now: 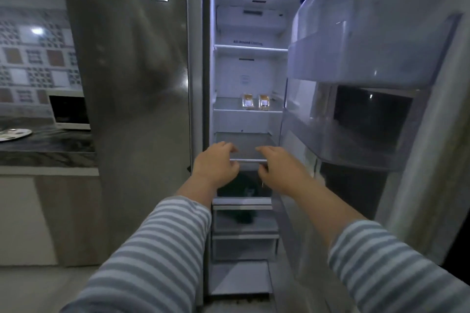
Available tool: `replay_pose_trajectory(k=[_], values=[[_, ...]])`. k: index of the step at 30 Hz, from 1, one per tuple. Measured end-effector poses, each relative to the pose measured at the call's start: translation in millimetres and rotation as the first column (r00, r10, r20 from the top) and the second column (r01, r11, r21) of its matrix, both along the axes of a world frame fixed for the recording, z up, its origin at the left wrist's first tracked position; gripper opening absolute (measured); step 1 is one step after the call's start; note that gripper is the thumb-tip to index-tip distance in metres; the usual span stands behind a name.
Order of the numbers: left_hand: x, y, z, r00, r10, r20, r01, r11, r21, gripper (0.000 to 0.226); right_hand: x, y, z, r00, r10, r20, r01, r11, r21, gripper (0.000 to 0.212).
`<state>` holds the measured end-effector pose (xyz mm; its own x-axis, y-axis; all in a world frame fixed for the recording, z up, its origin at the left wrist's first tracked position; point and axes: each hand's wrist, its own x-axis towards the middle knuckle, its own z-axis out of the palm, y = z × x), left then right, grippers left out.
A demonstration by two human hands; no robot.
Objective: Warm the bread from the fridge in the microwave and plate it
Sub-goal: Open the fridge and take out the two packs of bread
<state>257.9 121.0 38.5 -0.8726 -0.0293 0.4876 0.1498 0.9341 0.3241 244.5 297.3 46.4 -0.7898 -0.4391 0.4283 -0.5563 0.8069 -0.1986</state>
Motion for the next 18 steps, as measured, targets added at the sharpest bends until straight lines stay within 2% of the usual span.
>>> replay_pose_trajectory(k=[2,6,10,18], values=[[-23.7,-14.9,4.7,0.998,-0.042,0.042,0.042,0.999,0.002,0.042,-27.9,-11.4,-1.8,0.996,-0.032,0.088,0.031,0.999,0.010,0.055],[-85.5,-39.0,10.6,0.993,-0.103,0.059,0.100,0.993,0.055,0.050,-90.1,-30.1,1.5,0.979,-0.118,0.166,0.120,0.993,-0.003,0.060],[-151.2,-52.9,13.7,0.985,-0.168,0.025,0.162,0.975,0.153,0.050,-160.0,-43.0,5.2,0.972,-0.137,0.192,0.150,0.987,-0.056,0.061],[-278.2,-60.8,9.6,0.974,-0.227,0.029,0.216,0.954,0.210,0.052,-282.3,-44.2,2.3,0.953,-0.225,0.202,0.244,0.967,-0.074,0.058]])
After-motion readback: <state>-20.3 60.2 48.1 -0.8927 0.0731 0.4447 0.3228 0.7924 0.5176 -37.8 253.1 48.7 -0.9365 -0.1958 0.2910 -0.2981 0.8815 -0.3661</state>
